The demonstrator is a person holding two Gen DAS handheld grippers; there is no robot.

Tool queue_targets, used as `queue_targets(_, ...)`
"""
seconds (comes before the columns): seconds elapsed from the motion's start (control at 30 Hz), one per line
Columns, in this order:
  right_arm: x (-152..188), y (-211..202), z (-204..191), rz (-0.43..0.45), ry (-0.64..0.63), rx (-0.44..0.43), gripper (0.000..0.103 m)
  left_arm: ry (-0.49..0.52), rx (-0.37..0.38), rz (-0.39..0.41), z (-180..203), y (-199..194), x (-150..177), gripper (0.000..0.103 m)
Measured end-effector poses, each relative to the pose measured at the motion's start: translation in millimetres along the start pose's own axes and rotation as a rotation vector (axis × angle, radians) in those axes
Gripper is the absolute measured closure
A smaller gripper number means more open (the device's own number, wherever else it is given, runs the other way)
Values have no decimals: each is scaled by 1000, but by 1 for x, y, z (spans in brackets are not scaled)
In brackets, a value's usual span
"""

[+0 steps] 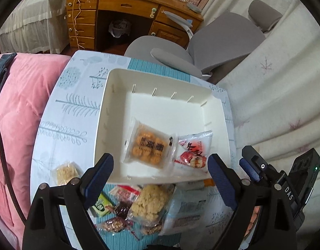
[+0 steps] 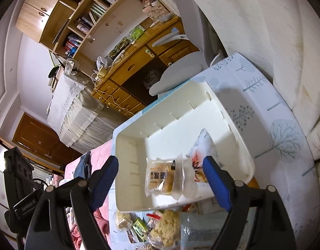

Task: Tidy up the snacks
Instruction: 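Move right tool to the blue-wrapped candy while left tool approaches small snacks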

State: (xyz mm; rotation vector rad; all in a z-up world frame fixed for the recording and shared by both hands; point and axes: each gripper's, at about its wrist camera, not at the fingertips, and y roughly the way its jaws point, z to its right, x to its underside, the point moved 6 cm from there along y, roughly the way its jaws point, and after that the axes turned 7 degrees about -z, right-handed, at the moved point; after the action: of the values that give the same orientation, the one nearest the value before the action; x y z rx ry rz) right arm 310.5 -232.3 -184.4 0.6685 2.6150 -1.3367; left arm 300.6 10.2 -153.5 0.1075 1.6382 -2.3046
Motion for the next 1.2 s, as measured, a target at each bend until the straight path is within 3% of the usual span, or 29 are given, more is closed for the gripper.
queue_targets(0.3, 45, -22, 2, 17, 42, 85, 19, 108, 8, -7, -7, -13, 35, 12)
queue_targets(0.77, 141, -65, -15, 145, 158, 216, 19, 285, 77, -45, -38, -44, 95, 12)
queue_targets(1.2, 219, -70, -26, 201, 287, 301, 19, 460, 66, -102, -73, -47, 141, 12)
